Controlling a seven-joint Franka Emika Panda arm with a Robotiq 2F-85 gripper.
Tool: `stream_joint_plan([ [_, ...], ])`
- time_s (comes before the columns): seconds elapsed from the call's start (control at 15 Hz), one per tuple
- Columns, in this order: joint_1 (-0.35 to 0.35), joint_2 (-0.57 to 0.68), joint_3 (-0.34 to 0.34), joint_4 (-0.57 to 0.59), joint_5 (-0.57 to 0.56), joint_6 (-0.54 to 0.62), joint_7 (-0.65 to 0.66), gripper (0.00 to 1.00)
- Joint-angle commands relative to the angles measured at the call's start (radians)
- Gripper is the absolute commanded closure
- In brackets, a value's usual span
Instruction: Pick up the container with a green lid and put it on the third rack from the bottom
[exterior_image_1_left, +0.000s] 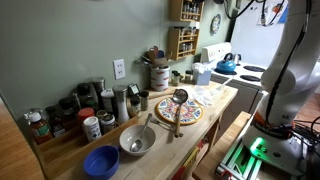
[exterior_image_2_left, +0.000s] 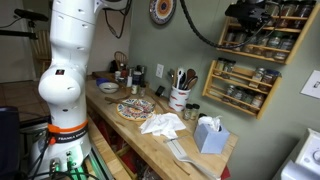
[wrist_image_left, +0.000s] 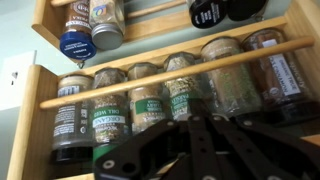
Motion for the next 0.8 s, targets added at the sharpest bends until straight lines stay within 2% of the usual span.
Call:
stream_joint_plan([
  [0.0,-0.015,-0.069,-0.007,-0.049,0.001,-0.107,-0.041,1.0],
  [0.4,-0.006,-0.167,-0.012,-0.069,-0.068,-0.319,-0.13,1.0],
  [0.47,0.001,-0.19,-0.006,-0.082,-0.092,-0.342,-0.147,0.74],
  [0.6,0.011,-0.23,0.007,-0.1,-0.164,-0.384,-0.161,0.66],
  [0.73,0.02,-0.27,0.03,-0.123,-0.265,-0.404,-0.145,0.51],
])
